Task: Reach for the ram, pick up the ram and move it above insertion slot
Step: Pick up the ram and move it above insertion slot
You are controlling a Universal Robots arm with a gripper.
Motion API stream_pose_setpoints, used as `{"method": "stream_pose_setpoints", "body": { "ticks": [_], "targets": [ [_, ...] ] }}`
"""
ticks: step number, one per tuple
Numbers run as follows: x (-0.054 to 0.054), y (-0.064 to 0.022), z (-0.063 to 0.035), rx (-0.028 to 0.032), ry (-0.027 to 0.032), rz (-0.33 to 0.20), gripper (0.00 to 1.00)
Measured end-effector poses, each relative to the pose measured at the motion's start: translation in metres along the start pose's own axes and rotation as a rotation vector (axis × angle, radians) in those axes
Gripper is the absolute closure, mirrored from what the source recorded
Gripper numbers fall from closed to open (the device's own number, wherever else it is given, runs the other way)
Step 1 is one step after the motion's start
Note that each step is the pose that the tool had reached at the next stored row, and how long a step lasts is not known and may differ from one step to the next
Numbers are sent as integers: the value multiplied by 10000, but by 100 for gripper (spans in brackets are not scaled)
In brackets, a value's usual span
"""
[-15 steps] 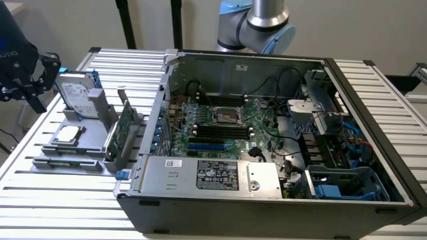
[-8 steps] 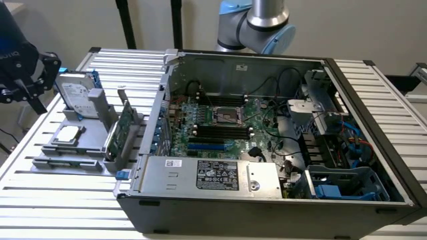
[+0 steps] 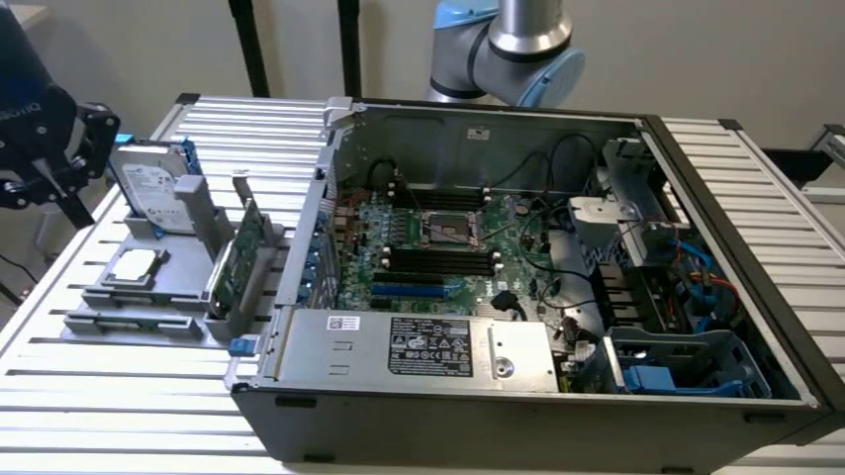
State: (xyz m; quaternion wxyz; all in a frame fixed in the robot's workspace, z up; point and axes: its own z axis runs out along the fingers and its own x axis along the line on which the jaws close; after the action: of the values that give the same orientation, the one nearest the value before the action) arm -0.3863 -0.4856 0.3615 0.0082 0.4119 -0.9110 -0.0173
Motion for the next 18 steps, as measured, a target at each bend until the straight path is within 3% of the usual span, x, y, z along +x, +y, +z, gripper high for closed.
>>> {"method": "stream_pose_setpoints", "body": {
  "ticks": [18],
  "targets": [
    [0,-3,77,4,124,-3272,89]
  ]
}}
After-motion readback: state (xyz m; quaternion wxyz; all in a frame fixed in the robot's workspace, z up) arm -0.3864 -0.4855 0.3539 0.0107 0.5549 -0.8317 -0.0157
